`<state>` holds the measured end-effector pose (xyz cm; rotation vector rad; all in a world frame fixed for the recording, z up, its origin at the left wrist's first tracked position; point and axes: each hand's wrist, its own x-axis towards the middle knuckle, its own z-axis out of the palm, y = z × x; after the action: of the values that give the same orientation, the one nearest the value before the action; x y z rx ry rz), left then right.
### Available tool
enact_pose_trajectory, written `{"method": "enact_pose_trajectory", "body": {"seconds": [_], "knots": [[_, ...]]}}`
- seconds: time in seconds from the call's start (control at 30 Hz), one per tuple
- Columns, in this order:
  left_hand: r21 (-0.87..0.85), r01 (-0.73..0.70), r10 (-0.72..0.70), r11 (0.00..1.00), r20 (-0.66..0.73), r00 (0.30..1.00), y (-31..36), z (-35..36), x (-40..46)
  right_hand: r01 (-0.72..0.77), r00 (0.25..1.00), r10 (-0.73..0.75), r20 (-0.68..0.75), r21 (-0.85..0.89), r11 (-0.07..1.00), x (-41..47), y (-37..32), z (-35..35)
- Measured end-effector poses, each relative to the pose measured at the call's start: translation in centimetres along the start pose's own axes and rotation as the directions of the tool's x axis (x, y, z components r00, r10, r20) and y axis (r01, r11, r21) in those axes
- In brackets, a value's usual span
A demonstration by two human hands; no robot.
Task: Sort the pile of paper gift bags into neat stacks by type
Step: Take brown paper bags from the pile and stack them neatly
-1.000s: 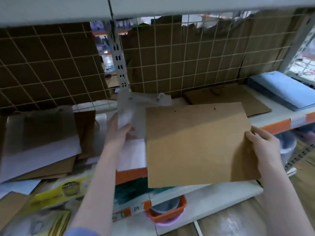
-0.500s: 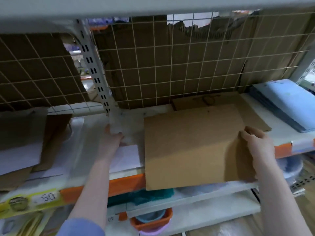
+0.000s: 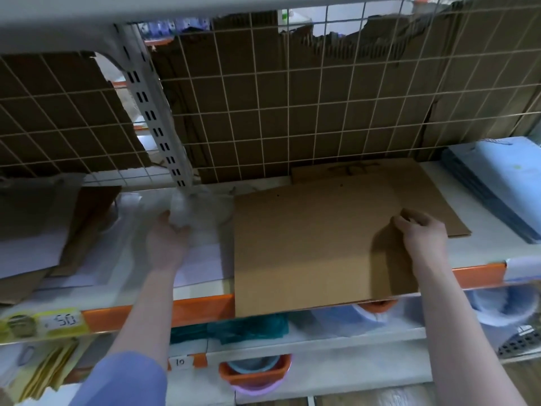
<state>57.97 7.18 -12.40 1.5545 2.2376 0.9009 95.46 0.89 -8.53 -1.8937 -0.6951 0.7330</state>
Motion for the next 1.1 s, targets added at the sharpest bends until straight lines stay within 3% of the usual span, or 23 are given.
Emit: {"method": "enact_pose_trajectory", "body": {"seconds": [0.23,0.6,1.1], "knots": [[0.151,0.049,-0.054,0.987,0.026,0.998,1.7,0.3,-0.9,0.004,1.0,-0.004,-0.015,-0.002,1.0,0.2,-0.1,0.3],[0.114,-0.171,0.169,0.979,0.029,0.985,4.8,1.4,-2.5,-0.01,1.0,0.011,-0.014,0.035,0.999,-0.6,0.3,1.1],[-0.151,-0.176,0.191,0.973,0.092,0.977,12.2,3.0,-5.4,0.003,1.0,-0.002,-0.007,0.183,0.983,3.9,-0.6,-1.3]]}}
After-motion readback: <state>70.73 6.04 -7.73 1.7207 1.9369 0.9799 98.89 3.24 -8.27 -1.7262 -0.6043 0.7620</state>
